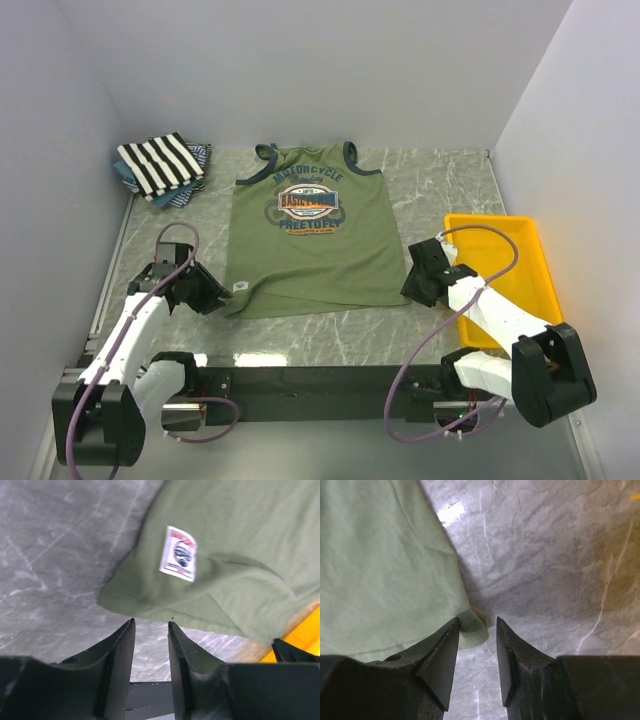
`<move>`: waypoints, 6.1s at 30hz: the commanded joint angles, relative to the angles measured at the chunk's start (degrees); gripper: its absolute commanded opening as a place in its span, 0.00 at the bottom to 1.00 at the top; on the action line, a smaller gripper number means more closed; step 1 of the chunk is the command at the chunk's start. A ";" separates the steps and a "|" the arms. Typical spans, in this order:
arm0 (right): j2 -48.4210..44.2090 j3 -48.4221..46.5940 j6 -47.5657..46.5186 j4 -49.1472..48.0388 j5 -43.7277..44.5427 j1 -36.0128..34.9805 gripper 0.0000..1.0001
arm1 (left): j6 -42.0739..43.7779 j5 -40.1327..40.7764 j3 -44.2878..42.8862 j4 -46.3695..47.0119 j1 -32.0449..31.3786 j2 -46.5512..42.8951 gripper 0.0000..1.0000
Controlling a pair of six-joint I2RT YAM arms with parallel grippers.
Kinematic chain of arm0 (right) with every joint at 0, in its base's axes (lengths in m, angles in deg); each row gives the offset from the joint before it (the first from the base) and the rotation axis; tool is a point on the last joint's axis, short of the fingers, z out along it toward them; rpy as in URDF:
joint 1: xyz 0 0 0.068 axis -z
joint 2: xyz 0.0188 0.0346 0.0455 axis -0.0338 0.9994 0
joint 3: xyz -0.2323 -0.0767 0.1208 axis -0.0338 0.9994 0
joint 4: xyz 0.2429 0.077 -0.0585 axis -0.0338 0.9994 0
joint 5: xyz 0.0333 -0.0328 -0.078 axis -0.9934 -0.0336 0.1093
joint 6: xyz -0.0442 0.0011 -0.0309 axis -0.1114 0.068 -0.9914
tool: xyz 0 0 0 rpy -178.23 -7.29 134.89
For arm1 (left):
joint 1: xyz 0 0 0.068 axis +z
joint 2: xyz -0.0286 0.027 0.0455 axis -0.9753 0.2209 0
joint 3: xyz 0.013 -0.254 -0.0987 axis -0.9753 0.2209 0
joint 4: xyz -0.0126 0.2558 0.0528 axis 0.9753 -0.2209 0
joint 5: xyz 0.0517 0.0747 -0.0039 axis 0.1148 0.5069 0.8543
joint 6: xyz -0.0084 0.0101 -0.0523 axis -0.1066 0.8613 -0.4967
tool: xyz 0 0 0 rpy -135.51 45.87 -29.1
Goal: Fold and stack the tank tops
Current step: Flatten the tank top out
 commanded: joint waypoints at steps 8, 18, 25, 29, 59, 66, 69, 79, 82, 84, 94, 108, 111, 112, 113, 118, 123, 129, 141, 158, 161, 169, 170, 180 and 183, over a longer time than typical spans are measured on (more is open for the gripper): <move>2.93 -1.50 -1.50 -3.15 1.17 -0.31 0.42 | -4.52 7.30 -0.12 3.64 -4.70 9.86 0.39; 3.64 -1.06 -2.12 -3.42 -1.29 -0.23 0.28 | -6.19 10.81 1.03 5.93 -6.55 14.70 0.41; 1.17 -7.63 -4.83 2.90 -0.51 0.39 0.00 | -3.65 10.38 0.33 7.60 -6.72 19.36 0.07; -0.84 -11.60 -6.51 7.56 0.03 2.32 0.00 | -2.15 11.08 -2.83 5.67 -6.72 19.02 0.01; -9.64 -7.48 -6.34 9.33 -9.56 14.63 0.10 | -8.04 7.38 1.56 2.06 -17.44 -0.23 0.44; -7.97 -7.56 -7.83 7.92 -9.56 14.72 0.10 | -10.31 15.80 -0.29 1.89 -23.59 6.00 0.44; -7.27 -8.00 -8.27 7.48 -9.73 14.72 0.10 | -11.90 18.98 -0.73 1.10 -26.05 8.03 0.44; -6.56 -6.86 -8.18 5.02 -10.09 14.80 0.10 | -13.66 20.84 -0.20 2.41 -29.66 13.82 0.20; -6.91 -7.56 -8.18 5.28 -9.65 14.80 0.10 | -12.70 22.41 -2.30 0.75 -29.49 14.53 0.07; -7.00 -8.09 -8.18 5.63 -9.38 14.80 0.10 | -11.82 24.34 -4.24 -0.57 -29.40 14.53 0.01; -8.93 -9.67 -6.78 8.71 -8.15 17.26 0.10 | -7.42 25.94 -11.80 -10.59 -18.61 4.45 0.01; -16.40 -11.88 -3.00 24.78 -7.97 25.79 0.10 | -7.15 8.81 -5.50 -12.62 -13.75 -5.41 0.01; -19.04 -9.07 -2.56 25.84 -10.26 26.05 0.12 | -6.90 6.26 -1.80 -12.27 -13.75 -7.09 0.01; -19.65 -8.36 -2.47 26.11 -10.26 25.97 0.13 | -6.55 5.29 -1.26 -11.92 -13.84 -7.00 0.01; -20.53 -8.61 -2.29 27.50 -10.35 25.88 0.13 | -6.02 4.76 -1.08 -11.48 -13.84 -6.91 0.01; -22.29 -11.43 -3.26 29.89 -11.14 25.97 0.33 | -4.35 2.65 -1.43 -11.04 -13.84 -6.39 0.30; -24.58 -11.08 -5.46 26.12 -15.87 24.13 0.33 | -3.20 1.94 -3.45 -11.82 -13.84 -6.82 0.39; -21.69 -9.93 1.30 16.63 -8.02 1.41 0.24 | -1.27 3.08 -6.53 -7.44 -14.19 -5.16 0.14; 11.17 -20.74 -5.27 0.90 4.51 -37.65 0.22 | -3.38 8.27 -4.25 4.60 -28.25 1.53 0.10; 25.25 -25.23 -12.40 -5.53 2.04 -45.48 0.23 | 0.13 13.27 -5.29 8.57 -35.20 11.71 0.30; 25.95 -25.32 -13.19 -5.79 2.39 -46.28 0.23 | 0.57 15.20 -6.70 8.13 -35.55 14.26 0.29; 27.98 -25.67 -14.51 -6.23 3.62 -47.33 0.26 | 0.66 18.29 -8.20 7.60 -35.90 18.66 0.27; 27.98 -25.75 -14.68 -6.32 3.80 -47.42 0.26 | 0.49 18.72 -8.38 7.51 -35.90 18.84 0.27; 29.73 -26.28 -15.56 -6.06 7.49 -48.04 0.31 | -0.13 19.43 -7.67 8.21 -35.90 21.12 0.25; 30.35 -26.11 -15.30 -6.23 8.28 -48.04 0.32 | 0.05 19.95 -8.38 7.86 -35.90 21.39 0.25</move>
